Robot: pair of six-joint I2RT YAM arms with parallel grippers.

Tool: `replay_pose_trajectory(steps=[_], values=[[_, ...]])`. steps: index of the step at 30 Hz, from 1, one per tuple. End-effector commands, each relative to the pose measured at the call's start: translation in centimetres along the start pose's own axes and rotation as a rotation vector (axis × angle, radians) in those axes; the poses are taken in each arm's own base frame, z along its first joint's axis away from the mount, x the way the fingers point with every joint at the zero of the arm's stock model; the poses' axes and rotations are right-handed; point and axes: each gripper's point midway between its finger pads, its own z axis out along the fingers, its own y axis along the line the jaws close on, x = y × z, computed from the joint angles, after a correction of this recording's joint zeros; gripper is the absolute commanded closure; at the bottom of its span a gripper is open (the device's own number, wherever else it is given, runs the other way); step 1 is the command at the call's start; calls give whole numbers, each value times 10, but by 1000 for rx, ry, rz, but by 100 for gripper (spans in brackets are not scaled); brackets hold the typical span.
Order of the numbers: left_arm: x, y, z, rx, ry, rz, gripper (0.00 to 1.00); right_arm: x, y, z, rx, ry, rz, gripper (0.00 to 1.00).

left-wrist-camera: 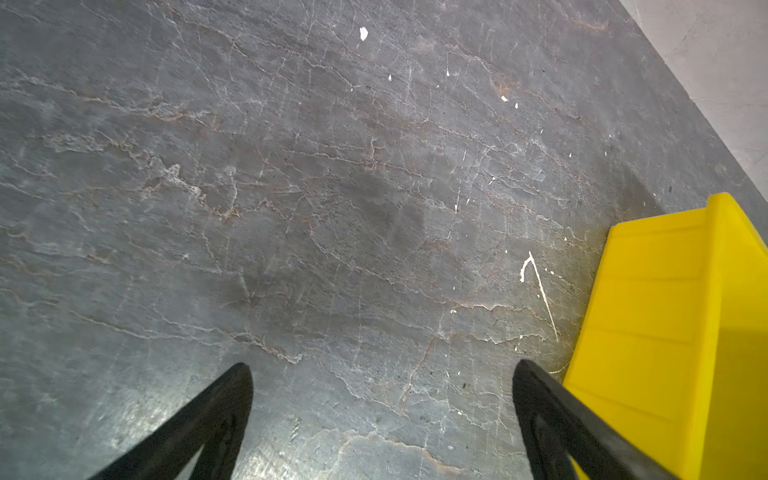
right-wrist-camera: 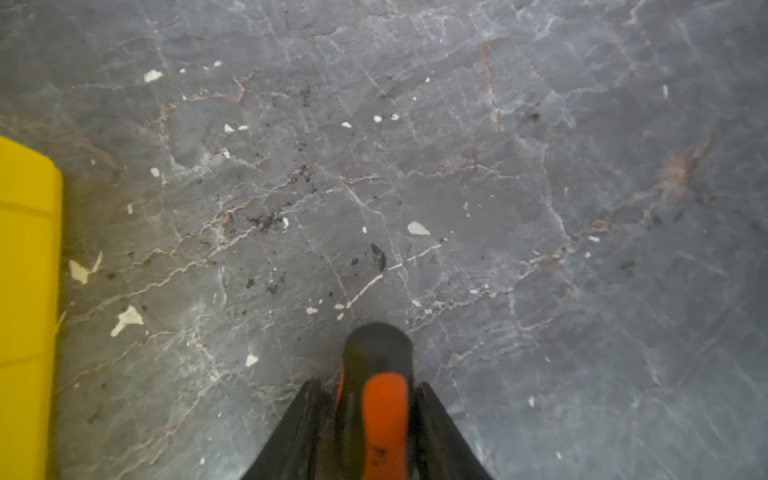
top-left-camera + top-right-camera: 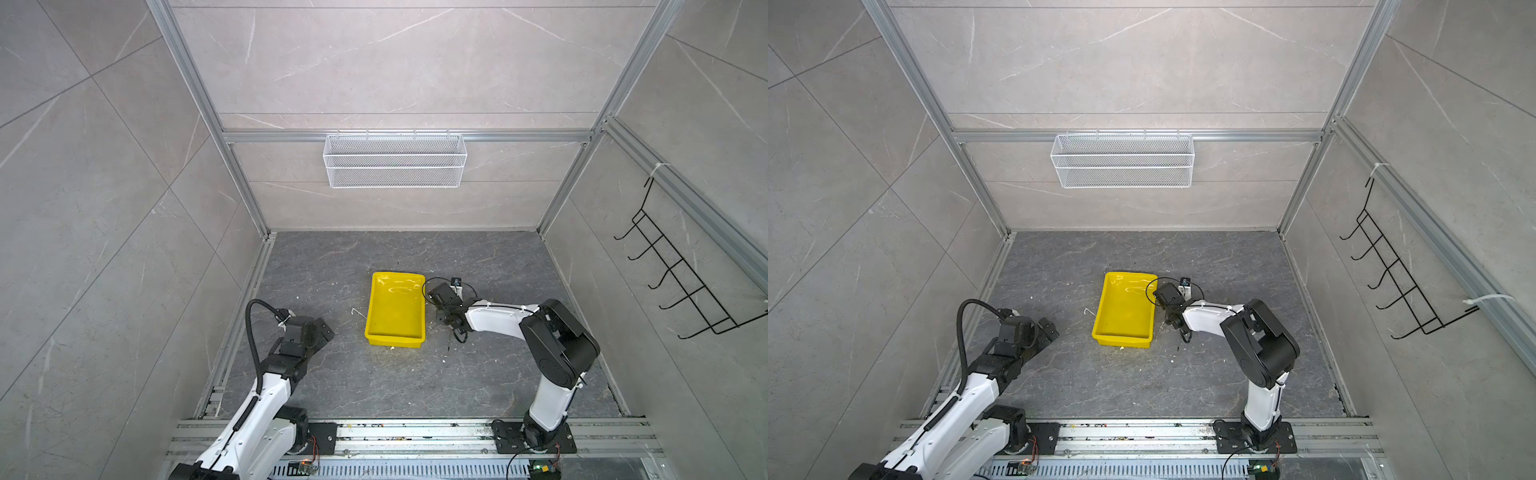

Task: Put the screwdriver in the bin
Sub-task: 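Close the right gripper on the orange screwdriver handle, then lift the screwdriver and carry it over the yellow bin with the right gripper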

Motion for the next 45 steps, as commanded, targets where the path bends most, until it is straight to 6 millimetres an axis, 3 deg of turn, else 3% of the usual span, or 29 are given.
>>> replay_pose_trajectory(steps=[1,9,13,18,21,27,29,36,45], values=[[-3,-10,1,38,-3,11,0,13,3,-2,-62,21,0,66],[5,-18,12,38,78,33,0,30,-6,-4,-40,71,-16,75],[10,-20,16,32,116,50,0,40,-14,-28,-85,86,-8,76],[11,-20,18,26,129,55,0,17,-25,-67,-83,53,81,85],[12,-26,15,65,132,64,0,1,-13,-89,-105,18,90,88],[8,-24,9,84,89,52,0,-41,25,-152,-97,-117,-9,88],[10,-24,9,91,96,56,0,-48,44,-159,-122,-140,-23,88],[13,-25,4,108,101,67,0,-41,148,-125,-342,-2,134,87],[8,-23,2,107,67,54,0,-26,207,-68,-320,101,151,86]])
